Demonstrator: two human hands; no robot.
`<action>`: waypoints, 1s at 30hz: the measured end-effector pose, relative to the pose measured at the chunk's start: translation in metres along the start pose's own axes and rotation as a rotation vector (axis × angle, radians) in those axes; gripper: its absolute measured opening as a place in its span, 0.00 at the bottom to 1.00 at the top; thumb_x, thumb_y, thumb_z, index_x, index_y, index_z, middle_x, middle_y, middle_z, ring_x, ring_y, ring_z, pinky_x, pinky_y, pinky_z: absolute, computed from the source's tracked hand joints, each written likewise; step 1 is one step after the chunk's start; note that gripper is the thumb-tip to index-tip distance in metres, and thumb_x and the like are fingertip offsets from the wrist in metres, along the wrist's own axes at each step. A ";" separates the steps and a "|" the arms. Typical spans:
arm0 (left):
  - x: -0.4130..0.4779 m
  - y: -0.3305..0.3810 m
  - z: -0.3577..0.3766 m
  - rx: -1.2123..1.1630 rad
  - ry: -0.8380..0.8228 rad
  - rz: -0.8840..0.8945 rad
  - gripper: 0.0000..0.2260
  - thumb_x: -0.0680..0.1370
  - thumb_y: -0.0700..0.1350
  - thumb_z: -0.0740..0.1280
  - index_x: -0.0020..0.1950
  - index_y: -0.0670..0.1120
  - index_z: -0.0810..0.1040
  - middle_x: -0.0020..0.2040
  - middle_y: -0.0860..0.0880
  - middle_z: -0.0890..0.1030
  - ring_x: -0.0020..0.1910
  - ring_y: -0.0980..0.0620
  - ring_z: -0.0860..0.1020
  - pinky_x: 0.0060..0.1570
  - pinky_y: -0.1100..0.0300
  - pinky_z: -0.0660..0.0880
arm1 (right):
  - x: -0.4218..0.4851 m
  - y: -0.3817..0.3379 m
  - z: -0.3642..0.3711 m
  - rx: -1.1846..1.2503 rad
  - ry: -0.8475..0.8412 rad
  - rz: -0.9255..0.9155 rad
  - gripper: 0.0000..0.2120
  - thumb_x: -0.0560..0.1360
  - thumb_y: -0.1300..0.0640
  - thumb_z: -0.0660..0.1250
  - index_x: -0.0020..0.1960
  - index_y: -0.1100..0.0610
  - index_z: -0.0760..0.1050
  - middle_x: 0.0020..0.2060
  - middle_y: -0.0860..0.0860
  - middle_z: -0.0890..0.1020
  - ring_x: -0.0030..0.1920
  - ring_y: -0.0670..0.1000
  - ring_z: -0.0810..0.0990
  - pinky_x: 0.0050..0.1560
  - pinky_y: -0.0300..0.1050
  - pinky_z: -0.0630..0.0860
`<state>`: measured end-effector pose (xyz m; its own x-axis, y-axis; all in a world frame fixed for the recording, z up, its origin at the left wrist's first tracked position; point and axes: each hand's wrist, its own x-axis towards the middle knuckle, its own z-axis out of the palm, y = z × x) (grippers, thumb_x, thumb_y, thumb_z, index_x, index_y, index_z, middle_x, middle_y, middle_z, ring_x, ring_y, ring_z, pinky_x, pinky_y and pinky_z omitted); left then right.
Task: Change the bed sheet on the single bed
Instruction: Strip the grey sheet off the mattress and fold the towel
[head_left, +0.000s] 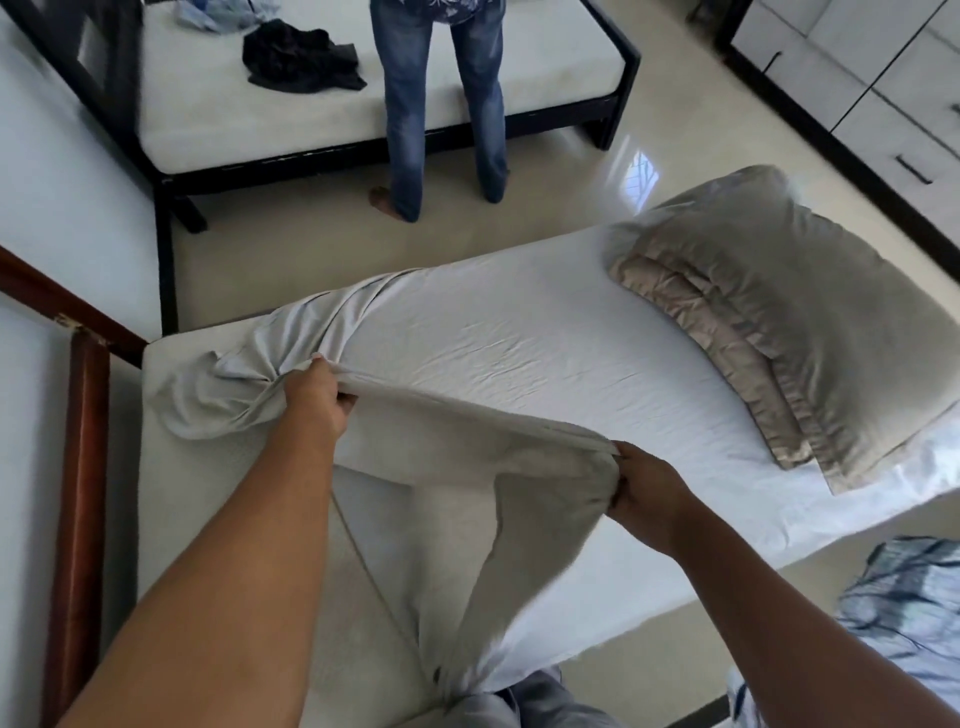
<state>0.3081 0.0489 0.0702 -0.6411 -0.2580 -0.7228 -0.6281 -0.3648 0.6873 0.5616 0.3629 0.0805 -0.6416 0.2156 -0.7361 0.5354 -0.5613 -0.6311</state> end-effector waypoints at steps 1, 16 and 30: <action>0.002 0.002 0.000 0.003 0.009 0.008 0.16 0.84 0.47 0.62 0.71 0.43 0.70 0.59 0.42 0.76 0.46 0.47 0.78 0.35 0.53 0.78 | -0.002 -0.002 -0.002 0.036 0.011 0.037 0.11 0.80 0.63 0.62 0.57 0.63 0.81 0.51 0.62 0.84 0.49 0.58 0.83 0.48 0.51 0.80; 0.002 0.007 0.068 0.041 0.069 0.165 0.19 0.83 0.38 0.55 0.75 0.44 0.66 0.42 0.49 0.72 0.37 0.54 0.72 0.46 0.53 0.76 | 0.017 -0.052 -0.070 -1.541 0.367 -0.066 0.15 0.71 0.65 0.64 0.52 0.52 0.82 0.47 0.51 0.81 0.55 0.56 0.81 0.46 0.42 0.74; 0.018 -0.071 0.289 0.269 0.042 0.336 0.24 0.78 0.40 0.62 0.74 0.44 0.65 0.62 0.45 0.77 0.50 0.48 0.80 0.57 0.46 0.79 | 0.072 -0.083 -0.229 -0.168 0.128 0.203 0.11 0.79 0.66 0.58 0.45 0.68 0.77 0.37 0.63 0.77 0.35 0.62 0.80 0.31 0.50 0.81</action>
<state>0.2136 0.3283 0.0290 -0.8144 -0.3611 -0.4543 -0.4838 -0.0100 0.8751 0.5965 0.6080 0.0234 -0.4431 0.2176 -0.8697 0.7363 -0.4651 -0.4915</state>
